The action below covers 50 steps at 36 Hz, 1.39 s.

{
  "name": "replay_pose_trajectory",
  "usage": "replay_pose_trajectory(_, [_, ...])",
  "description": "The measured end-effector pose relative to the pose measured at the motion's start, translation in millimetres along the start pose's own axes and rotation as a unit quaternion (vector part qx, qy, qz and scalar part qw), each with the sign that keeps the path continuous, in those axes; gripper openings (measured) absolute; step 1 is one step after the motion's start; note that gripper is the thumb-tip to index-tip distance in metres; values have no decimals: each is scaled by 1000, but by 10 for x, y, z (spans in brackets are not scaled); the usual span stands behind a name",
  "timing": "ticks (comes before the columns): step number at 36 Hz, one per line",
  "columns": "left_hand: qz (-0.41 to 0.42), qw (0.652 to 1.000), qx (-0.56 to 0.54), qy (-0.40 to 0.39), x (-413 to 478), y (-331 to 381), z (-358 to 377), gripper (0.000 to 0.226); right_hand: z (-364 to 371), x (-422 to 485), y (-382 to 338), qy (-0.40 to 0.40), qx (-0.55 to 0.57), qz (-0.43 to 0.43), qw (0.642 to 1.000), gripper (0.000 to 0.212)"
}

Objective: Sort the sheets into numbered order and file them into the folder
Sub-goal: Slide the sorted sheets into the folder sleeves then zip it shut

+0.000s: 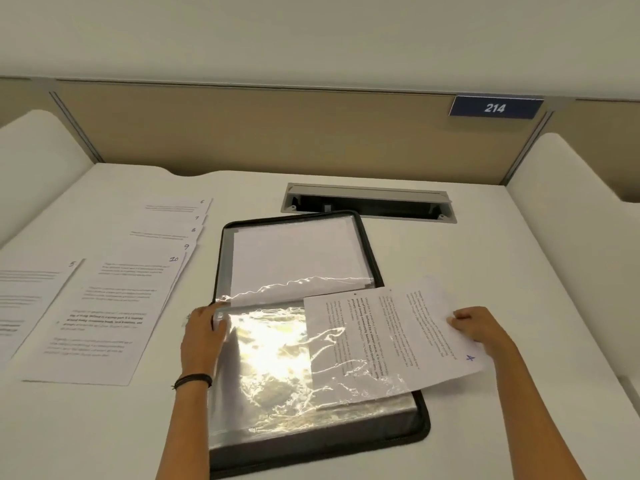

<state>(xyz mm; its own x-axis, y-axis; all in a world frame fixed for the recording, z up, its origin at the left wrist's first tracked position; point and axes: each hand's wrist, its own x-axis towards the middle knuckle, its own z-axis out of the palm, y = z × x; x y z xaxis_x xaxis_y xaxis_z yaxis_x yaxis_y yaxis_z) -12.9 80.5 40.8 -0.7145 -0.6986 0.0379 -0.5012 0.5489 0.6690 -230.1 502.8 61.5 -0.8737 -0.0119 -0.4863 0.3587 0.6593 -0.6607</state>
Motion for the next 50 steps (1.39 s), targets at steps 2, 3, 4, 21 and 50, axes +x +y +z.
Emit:
replay_pose_trajectory(2, [-12, 1000, 4, 2, -8, -49, -4, 28, 54, -16, -33, -17, 0, -8, 1000, 29])
replay_pose_trajectory(3, [-13, 1000, 9, 4, -9, -70, 0, 21, 82, -33, -62, -28, -3, -8, 1000, 22])
replay_pose_trajectory(4, [-17, 1000, 13, 7, -5, -94, 6, 14, 110, -50, -93, -41, -2, -8, 999, 14])
replay_pose_trajectory(21, [-99, 994, -48, -9, -128, -151, -81, 15, 574, -258, -419, -137, 13, -61, 989, 8])
replay_pose_trajectory(50, [-124, 986, -79, -83, -85, -274, -107, 19, 764, -640, -459, -173, 82, -35, 981, 10])
